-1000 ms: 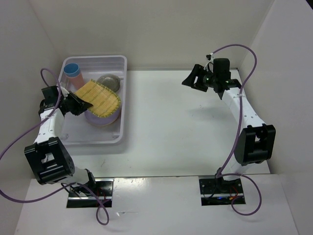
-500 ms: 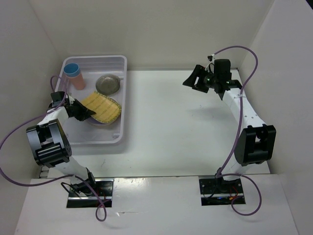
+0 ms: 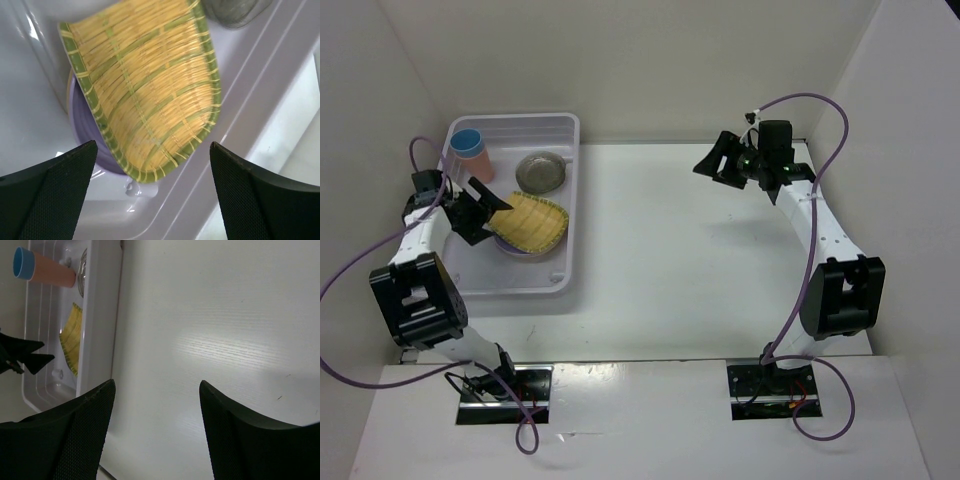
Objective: Place the mixed dishes into the plastic bin
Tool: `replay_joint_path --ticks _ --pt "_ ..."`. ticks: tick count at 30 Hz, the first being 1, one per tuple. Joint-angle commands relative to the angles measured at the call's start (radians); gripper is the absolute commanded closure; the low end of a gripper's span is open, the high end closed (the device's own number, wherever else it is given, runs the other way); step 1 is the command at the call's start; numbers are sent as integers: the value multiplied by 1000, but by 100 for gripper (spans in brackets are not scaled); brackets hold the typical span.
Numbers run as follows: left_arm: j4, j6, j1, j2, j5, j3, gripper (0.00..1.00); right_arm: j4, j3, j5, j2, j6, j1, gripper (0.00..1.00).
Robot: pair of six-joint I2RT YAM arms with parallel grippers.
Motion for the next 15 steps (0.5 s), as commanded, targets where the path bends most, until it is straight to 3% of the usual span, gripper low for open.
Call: replay_joint_path --ticks 1,6,10,15 --pt "-112 63 5 -125 -94 94 1 57 -8 -16 1 4 -7 27" --pt "-178 153 5 -209 -178 200 1 11 29 75 36 -42 -7 23" --pt "-209 245 -24 -227 -216 239 1 -59 69 242 76 -129 -7 22" --pt "-158 390 -96 -307 -207 213 1 -72 81 505 76 -180 -7 11"
